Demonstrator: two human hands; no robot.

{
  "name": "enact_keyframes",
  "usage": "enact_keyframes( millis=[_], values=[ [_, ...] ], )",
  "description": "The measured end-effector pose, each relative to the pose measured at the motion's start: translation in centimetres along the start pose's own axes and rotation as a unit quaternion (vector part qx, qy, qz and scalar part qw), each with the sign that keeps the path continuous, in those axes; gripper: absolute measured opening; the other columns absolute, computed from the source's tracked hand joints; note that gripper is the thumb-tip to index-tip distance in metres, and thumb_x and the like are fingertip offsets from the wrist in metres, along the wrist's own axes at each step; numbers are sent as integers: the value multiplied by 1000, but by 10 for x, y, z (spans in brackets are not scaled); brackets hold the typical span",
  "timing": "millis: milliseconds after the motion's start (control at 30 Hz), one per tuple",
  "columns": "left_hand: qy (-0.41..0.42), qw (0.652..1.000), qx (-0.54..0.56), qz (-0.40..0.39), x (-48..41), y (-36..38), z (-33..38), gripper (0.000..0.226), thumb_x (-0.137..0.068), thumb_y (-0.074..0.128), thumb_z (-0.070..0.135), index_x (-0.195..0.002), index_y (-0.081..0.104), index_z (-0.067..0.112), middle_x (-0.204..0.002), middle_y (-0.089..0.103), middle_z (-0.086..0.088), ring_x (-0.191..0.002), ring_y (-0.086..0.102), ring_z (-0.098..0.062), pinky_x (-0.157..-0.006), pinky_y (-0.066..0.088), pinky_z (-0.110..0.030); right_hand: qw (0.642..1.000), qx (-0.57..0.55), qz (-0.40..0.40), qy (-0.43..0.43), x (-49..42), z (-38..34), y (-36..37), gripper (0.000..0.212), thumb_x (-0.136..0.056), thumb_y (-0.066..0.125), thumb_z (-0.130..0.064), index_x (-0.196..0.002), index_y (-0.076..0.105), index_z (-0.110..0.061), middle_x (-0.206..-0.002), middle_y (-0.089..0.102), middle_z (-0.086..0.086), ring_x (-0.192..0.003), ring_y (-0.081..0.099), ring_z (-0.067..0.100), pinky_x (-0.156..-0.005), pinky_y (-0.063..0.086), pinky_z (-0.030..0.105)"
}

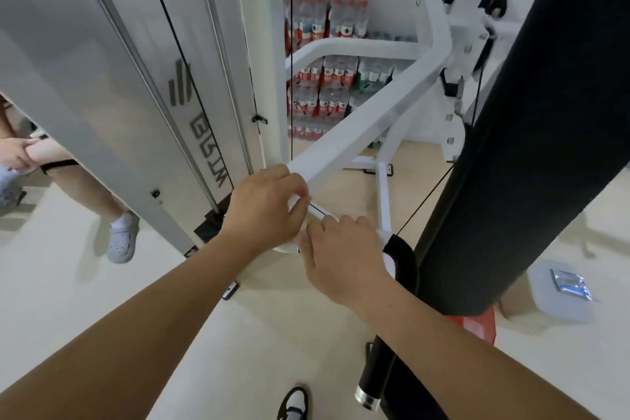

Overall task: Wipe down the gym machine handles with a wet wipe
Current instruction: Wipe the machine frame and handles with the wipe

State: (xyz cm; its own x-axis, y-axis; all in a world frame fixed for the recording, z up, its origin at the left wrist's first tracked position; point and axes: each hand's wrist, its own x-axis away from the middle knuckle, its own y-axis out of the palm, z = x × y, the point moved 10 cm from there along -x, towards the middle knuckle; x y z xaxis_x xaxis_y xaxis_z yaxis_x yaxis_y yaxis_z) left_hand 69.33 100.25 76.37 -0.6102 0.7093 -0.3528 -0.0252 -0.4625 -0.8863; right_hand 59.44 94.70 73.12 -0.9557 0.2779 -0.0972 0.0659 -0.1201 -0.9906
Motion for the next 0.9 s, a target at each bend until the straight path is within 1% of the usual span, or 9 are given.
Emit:
enact_keyframes(
  millis=[67, 133, 300, 367, 500, 600, 700, 800, 900],
  values=[
    [-14, 999, 31, 4, 1, -2, -5, 5, -88, 71, 33, -87, 73, 29, -76, 60, 11, -68, 58, -13, -58, 42, -26, 999, 10, -23, -46, -11, -30, 5, 47, -101, 33, -35, -76, 69, -18, -68, 68, 2, -56, 59, 25, -68, 37, 39],
    [-35, 997, 63, 6, 2, -3, -12, 1, -88, 71, 30, -87, 71, 29, -74, 59, 13, -68, 57, -9, -60, 46, -25, 995, -4, -58, -83, -12, -47, 13, 48, -104, 31, -36, -88, 72, -18, -80, 70, 3, -67, 62, 26, -69, 40, 39],
    [-50, 994, 97, 16, 4, -3, -22, 3, -89, 71, 27, -86, 70, 27, -71, 58, 13, -64, 53, -5, -59, 45, -19, 997, -18, -55, -52, 12, -1, 12, 48, -105, 27, -43, -106, 68, -17, -88, 67, 2, -77, 61, 28, -74, 45, 42],
    [-44, 993, 108, 10, 5, -2, -21, 3, -88, 71, 27, -85, 70, 28, -71, 59, 13, -64, 53, -4, -60, 46, -19, 999, -20, -50, 5, 20, 33, 8, 54, -106, 20, -45, -104, 66, -18, -87, 65, 0, -75, 60, 26, -69, 43, 40],
    [-35, 994, 99, 4, 2, 0, -17, 4, -86, 71, 28, -83, 70, 29, -69, 61, 12, -64, 56, -7, -58, 47, -23, 993, 1, -4, 121, 17, 52, -8, 55, -101, 20, -42, -78, 63, -17, -69, 61, 1, -58, 56, 28, -60, 32, 35],
    [-45, 994, 103, 7, 3, -2, -17, 5, -85, 71, 26, -82, 70, 30, -70, 63, 12, -66, 58, -8, -59, 48, -25, 997, 14, -20, 70, -3, -5, 2, 61, -95, 11, -39, -84, 67, -18, -78, 68, 4, -67, 58, 30, -68, 33, 41],
    [-52, 990, 129, 5, 6, -4, -20, 5, -87, 69, 25, -84, 69, 28, -72, 62, 13, -67, 58, -8, -62, 52, -28, 998, -21, -63, 18, 4, -44, 12, 46, -99, 30, -37, -90, 69, -17, -80, 66, 5, -73, 59, 30, -74, 43, 44],
    [-57, 990, 132, 7, 5, -6, -23, 5, -88, 69, 25, -84, 69, 27, -69, 59, 13, -65, 57, -8, -61, 54, -30, 995, -37, -93, -23, 11, -19, 8, 52, -103, 21, -40, -105, 68, -17, -89, 66, 4, -81, 62, 30, -78, 46, 44],
    [-50, 990, 129, 2, 4, -3, -22, 5, -88, 70, 27, -83, 70, 29, -69, 60, 12, -66, 57, -9, -62, 53, -29, 993, -70, -55, 72, 17, 51, -4, 52, -104, 10, -46, -95, 55, -22, -84, 59, -5, -76, 59, 23, -67, 41, 37]
  ],
)
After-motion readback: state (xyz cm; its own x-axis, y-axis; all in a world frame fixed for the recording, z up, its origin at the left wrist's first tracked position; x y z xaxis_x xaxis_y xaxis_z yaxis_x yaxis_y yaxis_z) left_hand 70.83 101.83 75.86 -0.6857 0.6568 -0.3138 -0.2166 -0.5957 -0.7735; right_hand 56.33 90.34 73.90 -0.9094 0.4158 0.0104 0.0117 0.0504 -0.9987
